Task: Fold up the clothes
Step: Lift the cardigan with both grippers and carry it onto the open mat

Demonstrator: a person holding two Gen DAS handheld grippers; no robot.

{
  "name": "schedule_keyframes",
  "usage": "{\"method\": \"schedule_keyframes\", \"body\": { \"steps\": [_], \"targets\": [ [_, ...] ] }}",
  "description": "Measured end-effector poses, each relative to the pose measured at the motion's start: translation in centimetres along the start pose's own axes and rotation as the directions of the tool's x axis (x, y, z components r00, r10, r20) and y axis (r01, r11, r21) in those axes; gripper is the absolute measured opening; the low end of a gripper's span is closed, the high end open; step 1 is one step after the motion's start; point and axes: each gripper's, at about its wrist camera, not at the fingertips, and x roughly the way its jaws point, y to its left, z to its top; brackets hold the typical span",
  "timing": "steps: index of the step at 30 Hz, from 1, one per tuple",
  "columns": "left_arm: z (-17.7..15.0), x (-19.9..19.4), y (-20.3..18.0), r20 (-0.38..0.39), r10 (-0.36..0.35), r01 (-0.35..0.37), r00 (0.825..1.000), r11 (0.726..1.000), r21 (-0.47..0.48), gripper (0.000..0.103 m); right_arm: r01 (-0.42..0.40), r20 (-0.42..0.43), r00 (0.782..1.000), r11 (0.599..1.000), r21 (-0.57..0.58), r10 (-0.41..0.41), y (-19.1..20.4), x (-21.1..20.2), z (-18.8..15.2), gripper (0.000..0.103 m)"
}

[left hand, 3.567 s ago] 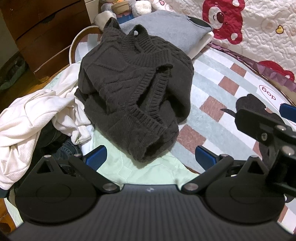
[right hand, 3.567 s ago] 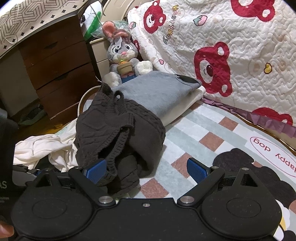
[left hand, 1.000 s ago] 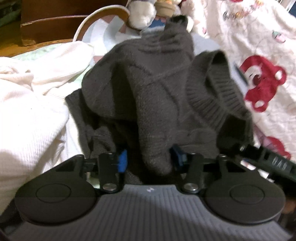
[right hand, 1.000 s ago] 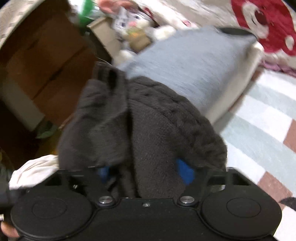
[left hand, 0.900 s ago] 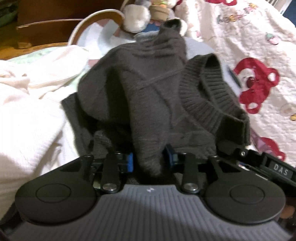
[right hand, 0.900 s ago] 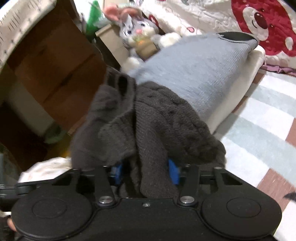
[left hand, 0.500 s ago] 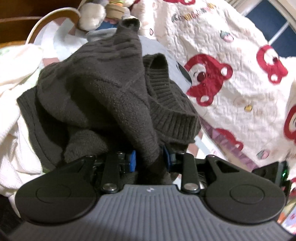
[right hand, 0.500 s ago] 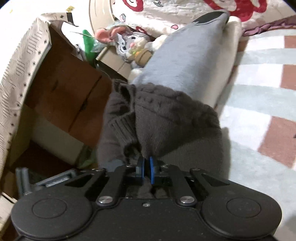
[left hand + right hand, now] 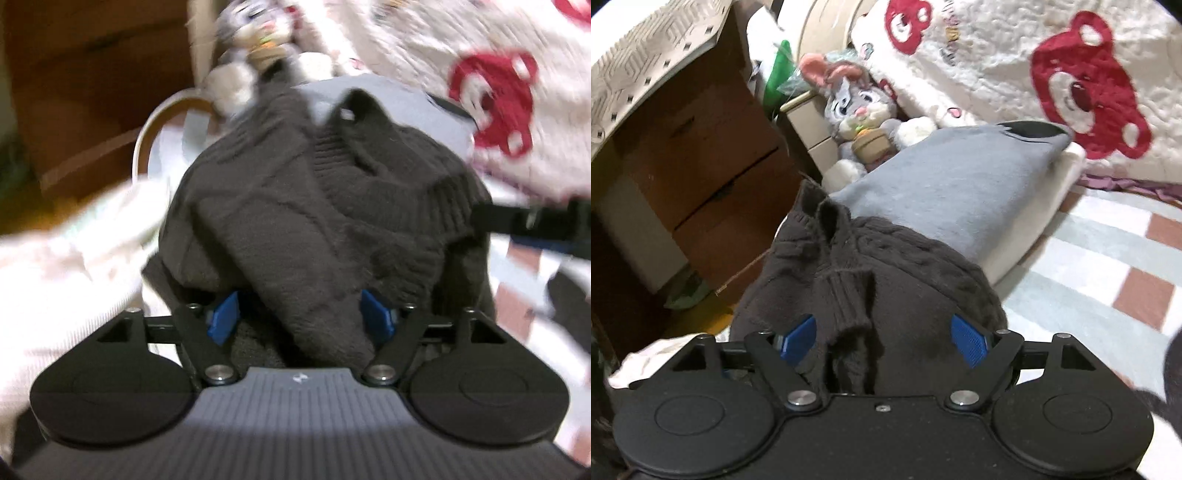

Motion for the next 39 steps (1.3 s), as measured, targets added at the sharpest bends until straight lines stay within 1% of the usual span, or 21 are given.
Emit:
{"method": "schedule_keyframes", "body": {
  "steps": [2,3,5,7,10,12,13,14,15,16,17,20,23,25,28,31,32,33,35,36,39],
  "targets": [
    [0.1,1.1,3.0,-0.065,-0.1,0.087,0.993,0.979,-0.185,0.079,0.009,-0.054,0.998,1.0,-0.025,-0.01,-0.4,1.7,0.5,0.093],
    [0.1,1.6,3.7,-0.082,-0.13,0.109,0.988,0.967,-0.229,0.079,0.016,-0.09,0.996,0.999,-0.036,-0.019,-0.8,2.6,0.7,0.096],
    [0.0,2.5,4.5,-0.104,-0.164,0.132,0.981,0.955,-0.264,0.079,0.022,-0.155,0.987,0.998,-0.053,-0.03,-1.5,4.4,1.1,0.099],
    [-0.1,3.4,5.3,-0.124,-0.198,0.153,0.972,0.941,-0.3,0.078,-0.013,-0.19,0.982,1.0,-0.018,0.009,-2.5,5.4,1.1,0.103],
    [0.0,4.1,4.2,-0.131,-0.19,0.154,0.973,0.957,-0.246,0.077,-0.092,-0.222,0.968,0.989,0.12,0.117,-3.9,6.5,0.5,0.102],
    [0.0,4.1,3.7,-0.121,-0.192,0.16,0.974,0.958,-0.236,0.077,-0.151,-0.197,0.962,0.97,0.189,0.188,-4.1,6.1,-0.2,0.075],
    [0.1,4.2,3.7,-0.113,-0.203,0.17,0.973,0.954,-0.247,0.071,-0.176,-0.179,0.96,0.962,0.21,0.215,-4.0,5.7,-0.5,0.069],
    [0.2,4.2,4.0,-0.105,-0.222,0.189,0.969,0.947,-0.261,0.058,-0.188,-0.164,0.96,0.956,0.225,0.228,-3.9,5.1,-0.9,0.061],
    [0.2,3.9,4.4,-0.092,-0.252,0.217,0.963,0.935,-0.282,0.052,-0.201,-0.151,0.959,0.949,0.242,0.242,-3.7,4.5,-1.2,0.056],
    [0.3,3.6,5.0,-0.077,-0.283,0.248,0.956,0.92,-0.303,0.039,-0.218,-0.14,0.955,0.941,0.261,0.26,-3.6,3.9,-1.4,0.055],
    [0.3,3.4,5.2,-0.064,-0.311,0.275,0.948,0.906,-0.321,0.033,-0.238,-0.133,0.95,0.93,0.281,0.283,-3.6,3.3,-1.7,0.053],
    [0.1,2.5,5.8,-0.033,-0.388,0.352,0.921,0.866,-0.356,0.027,-0.306,-0.115,0.926,0.893,0.329,0.359,-3.3,1.5,-2.6,0.051],
    [-0.1,1.0,5.2,-0.017,-0.449,0.419,0.894,0.847,-0.327,0.027,-0.364,-0.09,0.902,0.856,0.367,0.422,-3.3,-0.3,-3.3,0.051],
    [-0.1,0.0,4.8,-0.014,-0.509,0.48,0.861,0.82,-0.311,0.027,-0.397,-0.049,0.89,0.825,0.403,0.453,-3.9,-1.9,-3.9,0.051],
    [-0.2,-0.8,4.2,-0.011,-0.606,0.57,0.795,0.753,-0.329,0.027,-0.441,0.024,0.875,0.777,0.45,0.483,-5.2,-4.4,-5.1,0.051],
    [-0.4,-1.0,3.0,-0.019,-0.691,0.64,0.723,0.679,-0.359,0.027,-0.445,0.035,0.878,0.785,0.431,0.478,-5.8,-7.3,-6.1,0.05],
    [-0.6,-1.1,2.2,-0.023,-0.72,0.664,0.693,0.652,-0.366,0.027,-0.439,0.033,0.882,0.792,0.424,0.471,-5.9,-8.3,-6.4,0.05],
    [-0.8,-1.1,1.2,-0.041,-0.737,0.677,0.674,0.64,-0.364,0.028,-0.424,0.031,0.89,0.802,0.422,0.454,-6.2,-9.4,-6.8,0.05],
    [-1.3,-1.0,-1.0,-0.092,-0.758,0.691,0.646,0.632,-0.35,0.028,-0.393,0.026,0.906,0.82,0.416,0.421,-6.6,-11.5,-7.6,0.05],
    [-1.5,-0.7,-2.3,-0.12,-0.771,0.698,0.625,0.621,-0.357,0.028,-0.376,0.024,0.915,0.828,0.415,0.404,-6.9,-12.5,-8.0,0.05],
    [-2.5,0.1,-6.3,-0.207,-0.814,0.711,0.544,0.577,-0.401,0.028,-0.306,0.017,0.943,0.846,0.436,0.332,-8.8,-15.5,-9.4,0.05]
  ]
}}
